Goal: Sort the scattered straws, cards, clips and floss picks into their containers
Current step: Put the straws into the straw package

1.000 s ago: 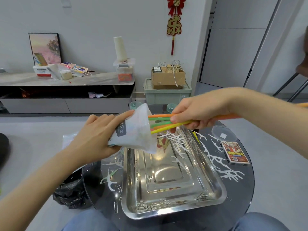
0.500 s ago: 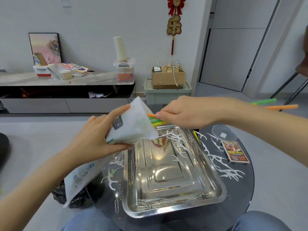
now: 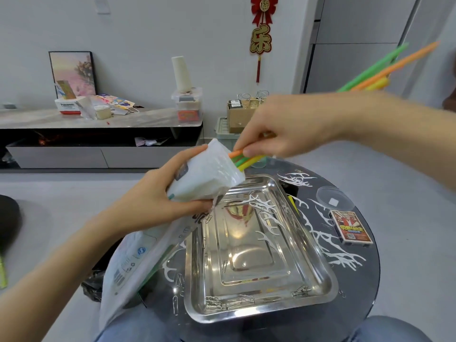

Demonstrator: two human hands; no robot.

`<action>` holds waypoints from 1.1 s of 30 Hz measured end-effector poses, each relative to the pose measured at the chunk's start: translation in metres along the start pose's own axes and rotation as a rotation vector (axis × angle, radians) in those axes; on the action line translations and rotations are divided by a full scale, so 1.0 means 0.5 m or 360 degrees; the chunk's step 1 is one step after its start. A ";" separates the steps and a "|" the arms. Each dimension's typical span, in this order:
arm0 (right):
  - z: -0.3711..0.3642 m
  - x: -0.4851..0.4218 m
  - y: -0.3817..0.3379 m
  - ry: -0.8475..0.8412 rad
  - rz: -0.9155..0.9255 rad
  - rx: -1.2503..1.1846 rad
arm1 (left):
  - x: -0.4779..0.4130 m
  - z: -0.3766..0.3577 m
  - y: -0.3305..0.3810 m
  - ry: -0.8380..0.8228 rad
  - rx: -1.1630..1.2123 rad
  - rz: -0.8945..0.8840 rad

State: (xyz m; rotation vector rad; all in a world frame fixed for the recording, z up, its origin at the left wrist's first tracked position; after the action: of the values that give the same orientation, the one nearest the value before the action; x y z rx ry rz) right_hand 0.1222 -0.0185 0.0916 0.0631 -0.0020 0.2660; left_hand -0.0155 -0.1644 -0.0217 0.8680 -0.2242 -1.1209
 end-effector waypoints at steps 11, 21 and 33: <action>0.098 -0.078 -0.004 -0.0198 0.0004 0.0036 | -0.028 0.013 0.076 0.0021 0.0724 0.0073; 0.081 -0.096 -0.011 0.0119 0.0103 0.0525 | -0.031 0.005 0.068 -0.0039 0.1119 0.0224; 0.125 -0.052 0.031 0.0520 -0.0025 0.0957 | -0.034 0.010 0.051 -0.0194 0.1410 0.0351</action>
State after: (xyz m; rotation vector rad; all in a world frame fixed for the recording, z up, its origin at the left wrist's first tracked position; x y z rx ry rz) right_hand 0.0936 -0.0141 0.1549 0.6167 0.4041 0.2513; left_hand -0.0086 -0.1483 0.0040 1.5062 -0.9413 -0.8492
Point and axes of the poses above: each hand's wrist, its own x-axis away from the middle knuckle, its own z-axis out of the back of the hand, y = z × x, the point moved 3 cm from there along -x, towards the middle knuckle, and after that the axes turned 11 degrees about z, right-handed, at the moved point
